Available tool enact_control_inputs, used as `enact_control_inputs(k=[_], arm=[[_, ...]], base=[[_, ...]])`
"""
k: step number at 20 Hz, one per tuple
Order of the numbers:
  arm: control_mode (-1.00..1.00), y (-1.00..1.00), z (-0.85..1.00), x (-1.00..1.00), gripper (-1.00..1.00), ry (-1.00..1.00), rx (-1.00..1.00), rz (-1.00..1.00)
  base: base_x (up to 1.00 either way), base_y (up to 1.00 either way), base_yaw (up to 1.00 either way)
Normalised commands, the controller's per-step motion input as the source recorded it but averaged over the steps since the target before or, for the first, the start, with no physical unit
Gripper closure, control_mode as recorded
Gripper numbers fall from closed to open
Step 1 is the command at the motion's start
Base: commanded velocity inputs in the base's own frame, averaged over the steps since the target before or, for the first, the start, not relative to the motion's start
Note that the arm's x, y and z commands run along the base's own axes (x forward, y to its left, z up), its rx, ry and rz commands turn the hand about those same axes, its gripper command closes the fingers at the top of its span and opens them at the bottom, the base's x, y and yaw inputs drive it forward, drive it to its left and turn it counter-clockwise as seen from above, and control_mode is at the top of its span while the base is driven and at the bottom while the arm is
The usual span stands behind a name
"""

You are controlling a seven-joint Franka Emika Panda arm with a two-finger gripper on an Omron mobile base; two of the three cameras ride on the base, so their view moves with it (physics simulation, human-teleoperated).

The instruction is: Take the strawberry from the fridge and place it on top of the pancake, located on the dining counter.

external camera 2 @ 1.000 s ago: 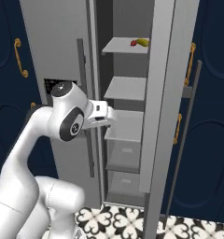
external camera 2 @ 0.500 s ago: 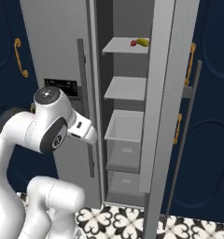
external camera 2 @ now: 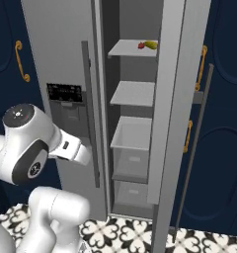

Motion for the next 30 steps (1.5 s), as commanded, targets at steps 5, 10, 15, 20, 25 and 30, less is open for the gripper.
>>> enact_control_inputs(k=[5,10,15,20,25,30], arm=[[-1.00,0.16,0.00,0.04,-1.00,0.06,-0.09,0.18],[-1.00,0.12,0.00,-0.01,-1.00,0.00,-0.02,0.00],[-1.00,0.00,0.00,0.08,-1.00,0.00,0.00,0.00],[1.00,0.00,0.00,0.00,-1.00,0.00,0.00,0.00],[1.00,0.00,0.00,0.00,-1.00,0.00,0.00,0.00],[1.00,0.00,0.00,0.00,-1.00,0.00,0.00,0.00]], base=[[0.00,0.00,0.00],[0.00,0.00,0.00],[0.00,0.00,0.00],[0.27,0.00,0.21],[0.46,0.23,0.07],[0.66,0.12,-0.16]])
